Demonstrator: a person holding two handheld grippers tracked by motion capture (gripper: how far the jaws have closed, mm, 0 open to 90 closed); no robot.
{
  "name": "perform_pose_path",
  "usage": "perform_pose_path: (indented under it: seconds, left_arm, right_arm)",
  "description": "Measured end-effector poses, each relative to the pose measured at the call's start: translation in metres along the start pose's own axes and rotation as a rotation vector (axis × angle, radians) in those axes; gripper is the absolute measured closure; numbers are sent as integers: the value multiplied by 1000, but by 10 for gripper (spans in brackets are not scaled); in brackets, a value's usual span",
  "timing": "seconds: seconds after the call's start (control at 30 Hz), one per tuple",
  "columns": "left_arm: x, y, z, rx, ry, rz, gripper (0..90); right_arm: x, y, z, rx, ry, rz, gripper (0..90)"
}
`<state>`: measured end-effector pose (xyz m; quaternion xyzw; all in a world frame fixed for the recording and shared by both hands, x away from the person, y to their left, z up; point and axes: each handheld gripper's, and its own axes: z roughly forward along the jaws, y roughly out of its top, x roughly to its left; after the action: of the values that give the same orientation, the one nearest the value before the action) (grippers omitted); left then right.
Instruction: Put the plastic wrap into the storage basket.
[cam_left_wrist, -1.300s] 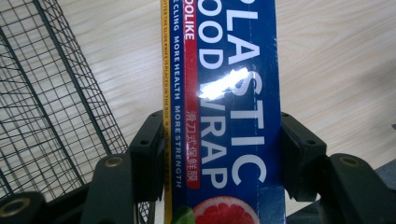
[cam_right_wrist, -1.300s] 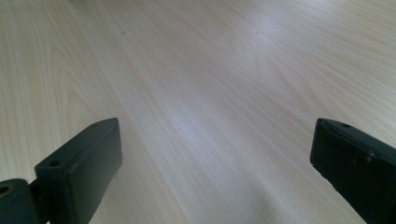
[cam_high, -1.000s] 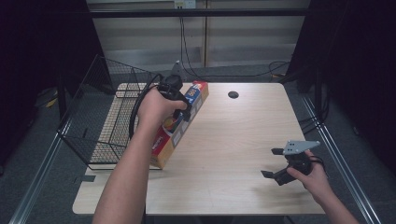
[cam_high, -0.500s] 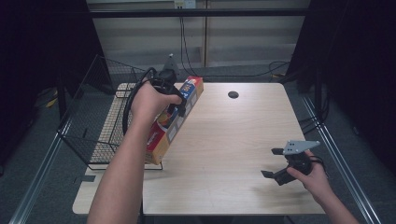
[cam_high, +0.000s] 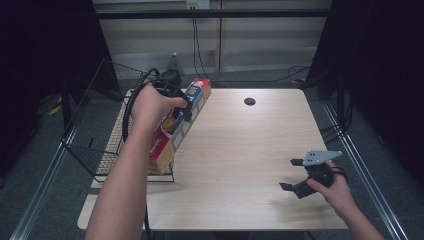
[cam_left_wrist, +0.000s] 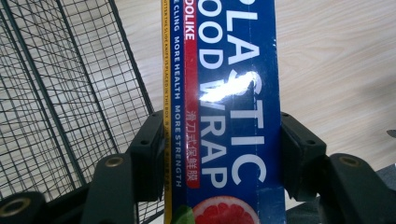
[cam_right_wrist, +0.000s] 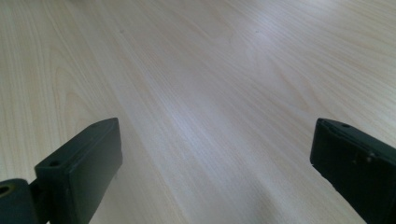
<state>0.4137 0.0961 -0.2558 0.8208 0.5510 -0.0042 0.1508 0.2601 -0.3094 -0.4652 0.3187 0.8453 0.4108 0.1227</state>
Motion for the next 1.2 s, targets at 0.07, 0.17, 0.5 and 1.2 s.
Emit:
perform_pose_path:
  seconds: [0.07,0.17,0.5,1.2]
  left_arm:
    - [2,0,-2,-2,-5,-3,432]
    - [3,-1,-5,-4,-2,-11,432]
    - [13,-2,-11,-10,8,-26,432]
    - [32,-6,-17,-11,22,-80,432]
  right_arm:
    - [0,0,0,0,1,1,21]
    - [0,0,0,0,0,0,21]
    - [0,0,1,1,0,2,21]
    - [-1,-1,0,-2,1,7,21]
